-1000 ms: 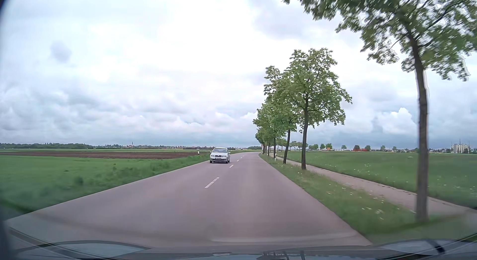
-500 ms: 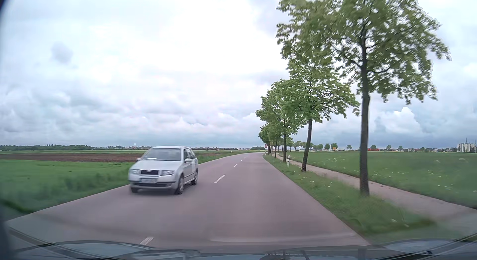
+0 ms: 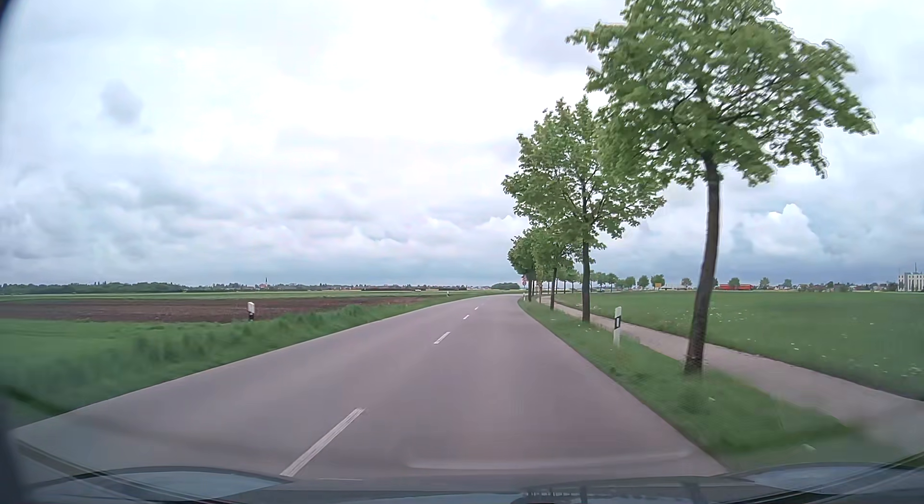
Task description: Follow the waypoints while adhering to traffic rules and regulations
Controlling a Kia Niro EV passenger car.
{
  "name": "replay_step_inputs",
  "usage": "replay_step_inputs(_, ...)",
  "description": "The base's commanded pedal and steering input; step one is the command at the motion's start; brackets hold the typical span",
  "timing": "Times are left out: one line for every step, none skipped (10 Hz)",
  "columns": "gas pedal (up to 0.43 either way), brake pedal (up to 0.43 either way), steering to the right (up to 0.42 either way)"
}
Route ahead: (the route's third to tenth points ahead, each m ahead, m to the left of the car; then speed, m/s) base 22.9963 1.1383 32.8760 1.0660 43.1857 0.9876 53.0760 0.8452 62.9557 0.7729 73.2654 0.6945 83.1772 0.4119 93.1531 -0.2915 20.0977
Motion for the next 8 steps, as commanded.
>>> replay_step_inputs(0.209,0.012,-0.004)
replay_step_inputs(0.209,0.012,-0.004)
replay_step_inputs(0.209,0.012,-0.003)
replay_step_inputs(0.209,0.012,-0.001)
replay_step_inputs(0.209,0.012,0.001)
replay_step_inputs(0.209,0.012,0.002)
replay_step_inputs(0.209,0.012,0.004)
replay_step_inputs(0.209,0.012,0.006)
